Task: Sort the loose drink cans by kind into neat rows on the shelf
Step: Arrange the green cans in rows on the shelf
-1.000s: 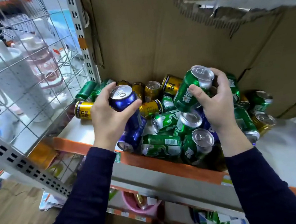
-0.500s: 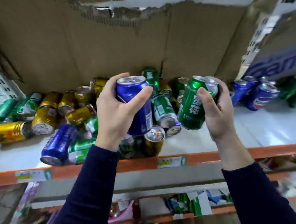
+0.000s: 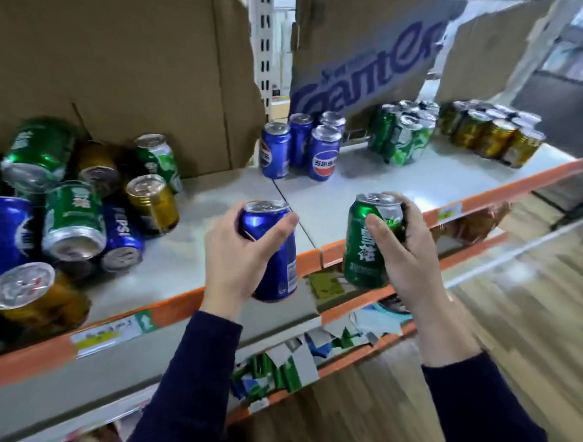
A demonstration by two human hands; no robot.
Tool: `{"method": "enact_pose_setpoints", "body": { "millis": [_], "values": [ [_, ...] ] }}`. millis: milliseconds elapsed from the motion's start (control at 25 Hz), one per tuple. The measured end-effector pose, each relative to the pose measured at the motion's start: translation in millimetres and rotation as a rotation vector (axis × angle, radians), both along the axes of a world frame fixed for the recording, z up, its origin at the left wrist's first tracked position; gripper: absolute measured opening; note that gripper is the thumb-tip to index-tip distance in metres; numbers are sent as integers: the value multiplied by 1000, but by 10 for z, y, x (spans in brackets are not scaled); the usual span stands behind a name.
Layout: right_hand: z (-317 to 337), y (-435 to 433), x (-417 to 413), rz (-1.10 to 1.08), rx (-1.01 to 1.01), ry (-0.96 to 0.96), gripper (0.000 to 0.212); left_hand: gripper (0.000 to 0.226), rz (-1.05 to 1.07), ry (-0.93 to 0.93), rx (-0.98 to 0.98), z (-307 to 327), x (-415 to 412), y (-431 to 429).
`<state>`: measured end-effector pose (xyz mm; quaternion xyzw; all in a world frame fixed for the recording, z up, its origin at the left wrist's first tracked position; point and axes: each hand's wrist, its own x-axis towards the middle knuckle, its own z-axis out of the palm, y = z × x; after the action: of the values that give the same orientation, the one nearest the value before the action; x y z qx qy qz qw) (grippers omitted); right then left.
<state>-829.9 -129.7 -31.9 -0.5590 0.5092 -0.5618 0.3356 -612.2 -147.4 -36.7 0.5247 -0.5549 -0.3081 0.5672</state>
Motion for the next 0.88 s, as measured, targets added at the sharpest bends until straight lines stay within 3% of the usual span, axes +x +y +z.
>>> {"method": "enact_pose_setpoints", "body": {
  "millis": [240, 440, 680, 880],
  "values": [
    [-267, -299, -538, -33, 66, -32, 57, 57, -38, -70, 31, -145, -597, -368],
    [-308, -896, -916, -67, 58, 13, 58, 46, -80, -35, 35, -173, -1007, -1022],
    [-280, -1608, -1454, -140, 64, 32, 60, 50, -103, -52, 10, -101, -1479, -1811],
    [-353, -2087, -1934, -163, 39, 51, 41, 57, -81, -72, 28, -193, -1870, -2125]
  ]
}}
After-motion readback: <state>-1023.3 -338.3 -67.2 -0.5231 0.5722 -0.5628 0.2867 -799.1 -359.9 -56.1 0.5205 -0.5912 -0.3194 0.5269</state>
